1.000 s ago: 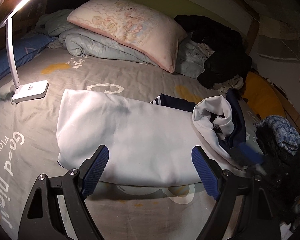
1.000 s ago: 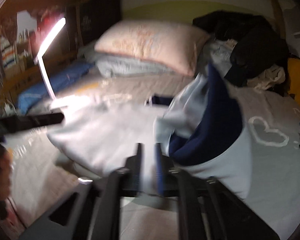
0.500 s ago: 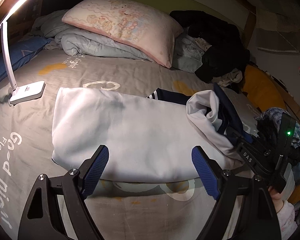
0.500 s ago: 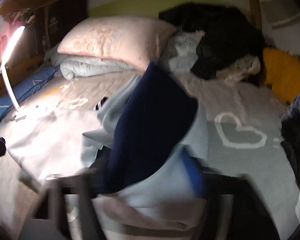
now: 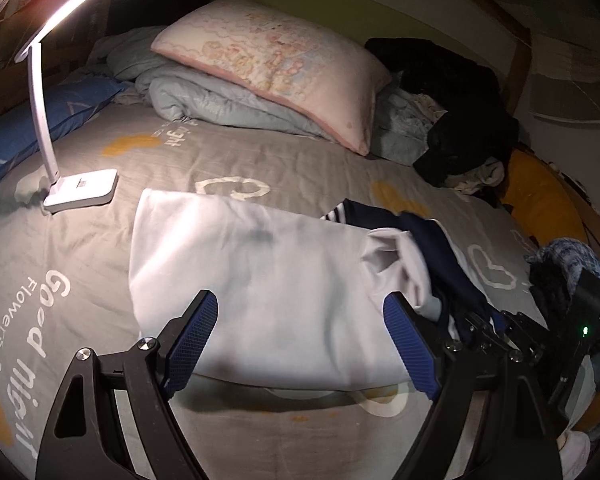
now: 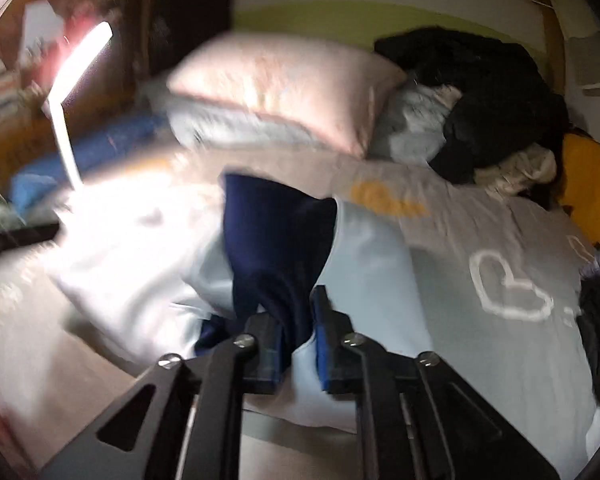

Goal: Fold large clothes

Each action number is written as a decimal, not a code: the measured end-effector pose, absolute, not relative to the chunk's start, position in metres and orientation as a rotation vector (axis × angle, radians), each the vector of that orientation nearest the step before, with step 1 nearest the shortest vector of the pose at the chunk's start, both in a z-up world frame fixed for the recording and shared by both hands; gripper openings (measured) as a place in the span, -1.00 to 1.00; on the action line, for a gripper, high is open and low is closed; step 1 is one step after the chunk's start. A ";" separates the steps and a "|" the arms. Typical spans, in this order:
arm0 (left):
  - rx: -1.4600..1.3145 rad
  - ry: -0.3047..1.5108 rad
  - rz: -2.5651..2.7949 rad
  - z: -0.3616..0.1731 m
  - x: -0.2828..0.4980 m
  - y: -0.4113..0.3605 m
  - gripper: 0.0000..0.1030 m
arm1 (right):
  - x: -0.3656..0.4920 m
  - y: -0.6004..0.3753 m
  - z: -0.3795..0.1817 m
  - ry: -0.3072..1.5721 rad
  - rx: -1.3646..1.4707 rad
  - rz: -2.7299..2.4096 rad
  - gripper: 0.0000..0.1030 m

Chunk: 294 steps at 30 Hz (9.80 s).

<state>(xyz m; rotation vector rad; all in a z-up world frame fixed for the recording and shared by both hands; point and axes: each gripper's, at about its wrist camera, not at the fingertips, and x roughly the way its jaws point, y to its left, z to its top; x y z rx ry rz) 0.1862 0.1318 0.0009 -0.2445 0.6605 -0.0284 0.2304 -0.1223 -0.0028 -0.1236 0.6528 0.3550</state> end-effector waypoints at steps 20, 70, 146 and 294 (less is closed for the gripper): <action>-0.485 0.924 0.179 -0.080 0.246 0.234 0.75 | 0.229 -0.104 -0.006 0.680 -0.180 0.379 -0.12; -0.052 0.776 -0.341 0.031 0.273 -0.080 -0.79 | 0.242 -0.283 0.086 0.738 0.095 -0.032 0.26; -0.353 0.484 -0.685 0.117 0.234 -0.072 0.06 | 0.238 -0.347 0.148 0.683 0.304 0.422 -0.14; 0.104 0.226 -0.492 -0.013 0.171 -0.203 1.00 | 0.115 -0.441 0.034 0.435 0.108 -0.410 1.00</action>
